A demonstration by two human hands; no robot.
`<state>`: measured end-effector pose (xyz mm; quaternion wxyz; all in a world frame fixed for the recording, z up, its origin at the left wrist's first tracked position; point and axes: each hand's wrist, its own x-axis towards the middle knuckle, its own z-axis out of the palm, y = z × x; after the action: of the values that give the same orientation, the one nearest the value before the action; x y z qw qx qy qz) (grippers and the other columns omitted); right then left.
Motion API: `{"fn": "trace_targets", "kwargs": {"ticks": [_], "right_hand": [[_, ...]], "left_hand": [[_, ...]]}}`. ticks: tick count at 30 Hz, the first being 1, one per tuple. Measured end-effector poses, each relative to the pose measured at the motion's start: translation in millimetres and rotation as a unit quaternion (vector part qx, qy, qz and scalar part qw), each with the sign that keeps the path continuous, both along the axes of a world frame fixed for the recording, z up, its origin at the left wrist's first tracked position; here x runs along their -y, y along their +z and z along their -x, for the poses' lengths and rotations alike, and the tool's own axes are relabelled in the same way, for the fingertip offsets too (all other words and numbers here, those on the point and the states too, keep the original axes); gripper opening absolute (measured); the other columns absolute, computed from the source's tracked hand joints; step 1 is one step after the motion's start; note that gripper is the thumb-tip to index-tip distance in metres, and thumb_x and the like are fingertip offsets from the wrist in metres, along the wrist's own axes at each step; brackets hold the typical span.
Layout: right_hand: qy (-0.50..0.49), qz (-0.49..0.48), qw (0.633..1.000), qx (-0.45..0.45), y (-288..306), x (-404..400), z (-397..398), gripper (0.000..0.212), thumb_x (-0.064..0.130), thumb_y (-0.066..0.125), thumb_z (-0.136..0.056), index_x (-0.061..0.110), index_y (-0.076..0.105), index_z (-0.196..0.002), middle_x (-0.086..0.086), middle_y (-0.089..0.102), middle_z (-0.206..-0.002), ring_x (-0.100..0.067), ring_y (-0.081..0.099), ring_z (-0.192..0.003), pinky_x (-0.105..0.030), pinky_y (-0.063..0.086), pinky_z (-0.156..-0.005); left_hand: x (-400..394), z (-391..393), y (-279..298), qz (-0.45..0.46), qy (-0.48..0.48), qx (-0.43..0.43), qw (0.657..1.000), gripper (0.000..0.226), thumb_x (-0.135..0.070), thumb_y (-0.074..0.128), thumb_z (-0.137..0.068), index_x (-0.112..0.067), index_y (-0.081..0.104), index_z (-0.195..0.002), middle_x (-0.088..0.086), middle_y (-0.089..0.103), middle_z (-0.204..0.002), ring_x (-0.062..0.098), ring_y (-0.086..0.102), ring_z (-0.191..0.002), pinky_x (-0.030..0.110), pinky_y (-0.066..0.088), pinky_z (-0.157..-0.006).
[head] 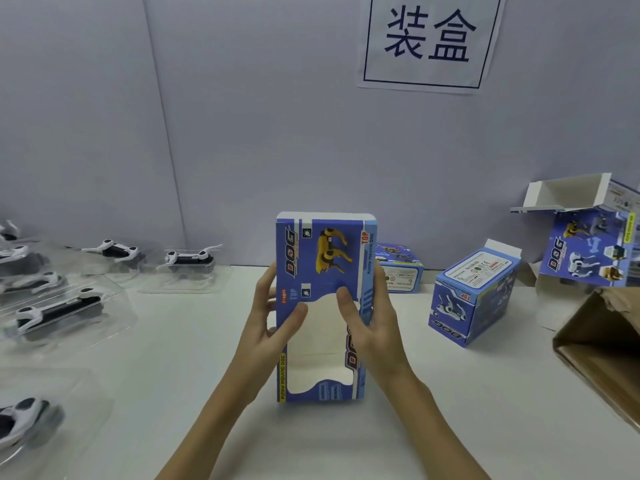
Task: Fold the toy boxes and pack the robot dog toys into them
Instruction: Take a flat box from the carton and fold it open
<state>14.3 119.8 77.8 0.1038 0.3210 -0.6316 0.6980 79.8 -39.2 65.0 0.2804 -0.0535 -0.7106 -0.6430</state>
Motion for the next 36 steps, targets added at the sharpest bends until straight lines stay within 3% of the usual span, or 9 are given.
{"fn": "trace_targets", "kwargs": {"ticks": [5, 11, 15, 18, 21, 23, 26, 32, 36], "right_hand": [[-0.027, 0.008, 0.999, 0.04, 1.5, -7.0, 5.7, 0.067, 0.085, 0.058, -0.08, 0.044, 0.056, -0.132, 0.007, 0.071, -0.124, -0.024, 0.068, -0.119, -0.052, 0.061, -0.092], [-0.037, 0.015, 0.998, 0.043, 5.4, -8.0, 1.5, 0.08, 0.093, 0.053, -0.073, 0.034, 0.062, -0.127, -0.001, 0.07, -0.128, -0.027, 0.068, -0.12, -0.06, 0.059, -0.091], [-0.041, -0.006, 0.999, 0.024, 7.8, -9.3, 0.9, 0.08, 0.095, 0.047, -0.075, 0.038, 0.058, -0.13, -0.001, 0.064, -0.137, -0.026, 0.063, -0.127, -0.054, 0.06, -0.092], [-0.049, -0.03, 0.998, -0.007, 8.3, -7.5, -1.2, 0.078, 0.093, 0.045, -0.078, 0.039, 0.055, -0.133, 0.004, 0.061, -0.137, -0.021, 0.061, -0.127, -0.031, 0.061, -0.087], [-0.05, -0.019, 0.998, -0.039, 8.5, -3.9, -3.8, 0.055, 0.078, 0.051, -0.09, 0.05, 0.053, -0.137, 0.006, 0.055, -0.142, -0.018, 0.055, -0.134, -0.021, 0.059, -0.082], [-0.035, 0.005, 0.998, -0.05, 7.4, -3.0, -4.2, 0.042, 0.055, 0.053, -0.097, 0.056, 0.05, -0.139, 0.013, 0.052, -0.146, -0.015, 0.047, -0.142, -0.022, 0.061, -0.082], [-0.025, 0.012, 0.999, -0.035, 2.7, -3.1, -3.5, 0.039, 0.04, 0.05, -0.102, 0.032, 0.052, -0.141, 0.008, 0.06, -0.138, -0.019, 0.053, -0.137, -0.029, 0.063, -0.084], [-0.089, 0.021, 0.993, -0.069, 8.5, -7.9, -5.1, 0.046, 0.07, 0.049, -0.097, 0.035, 0.059, -0.125, 0.005, 0.066, -0.12, -0.026, 0.062, -0.121, -0.045, 0.061, -0.087], [-0.145, 0.003, 0.976, -0.161, 10.5, -9.1, -6.4, 0.04, 0.063, 0.041, -0.104, 0.032, 0.057, -0.124, 0.006, 0.063, -0.116, -0.023, 0.064, -0.112, -0.038, 0.063, -0.076]], "left_hand": [[5.4, -1.4, -1.5, 0.01, -0.003, 0.007, 1.0, 0.068, -0.086, 0.07, -0.066, -0.073, 0.04, -0.126, -0.031, 0.062, -0.128, 0.013, 0.061, -0.126, 0.038, 0.063, -0.084], [1.3, -5.0, -3.2, 0.013, -0.006, 0.003, 1.0, 0.047, -0.071, 0.069, -0.075, -0.069, 0.046, -0.117, -0.028, 0.065, -0.124, 0.007, 0.066, -0.118, 0.021, 0.06, -0.082], [-1.2, -6.7, -1.2, 0.013, -0.006, -0.004, 1.0, 0.055, -0.084, 0.069, -0.07, -0.07, 0.045, -0.117, -0.03, 0.065, -0.124, 0.004, 0.067, -0.116, 0.018, 0.058, -0.081], [-2.6, -7.7, -1.4, 0.016, -0.007, -0.008, 1.0, 0.045, -0.068, 0.067, -0.079, -0.07, 0.044, -0.118, -0.03, 0.065, -0.125, 0.003, 0.066, -0.117, 0.016, 0.057, -0.081], [-6.2, -8.7, 0.1, 0.012, -0.005, -0.01, 1.0, 0.046, -0.071, 0.069, -0.076, -0.075, 0.042, -0.114, -0.035, 0.064, -0.121, -0.002, 0.066, -0.114, 0.012, 0.055, -0.079], [-10.1, -8.1, 1.5, 0.007, 0.002, -0.014, 1.0, 0.044, -0.076, 0.068, -0.076, -0.074, 0.043, -0.112, -0.035, 0.064, -0.12, -0.002, 0.067, -0.113, 0.011, 0.055, -0.078], [-14.6, -6.1, 1.3, 0.012, 0.013, -0.028, 0.999, 0.035, -0.055, 0.065, -0.089, -0.067, 0.043, -0.114, -0.031, 0.066, -0.12, 0.002, 0.068, -0.113, 0.011, 0.055, -0.079], [-17.2, -1.7, -1.7, 0.021, 0.025, -0.041, 0.999, 0.041, -0.053, 0.067, -0.089, -0.062, 0.043, -0.12, -0.026, 0.065, -0.126, 0.011, 0.068, -0.116, 0.02, 0.058, -0.083], [-12.2, -0.9, -2.8, 0.031, 0.015, -0.038, 0.999, 0.045, -0.064, 0.067, -0.085, -0.062, 0.042, -0.123, -0.025, 0.065, -0.127, 0.011, 0.067, -0.118, 0.018, 0.057, -0.083]]}}
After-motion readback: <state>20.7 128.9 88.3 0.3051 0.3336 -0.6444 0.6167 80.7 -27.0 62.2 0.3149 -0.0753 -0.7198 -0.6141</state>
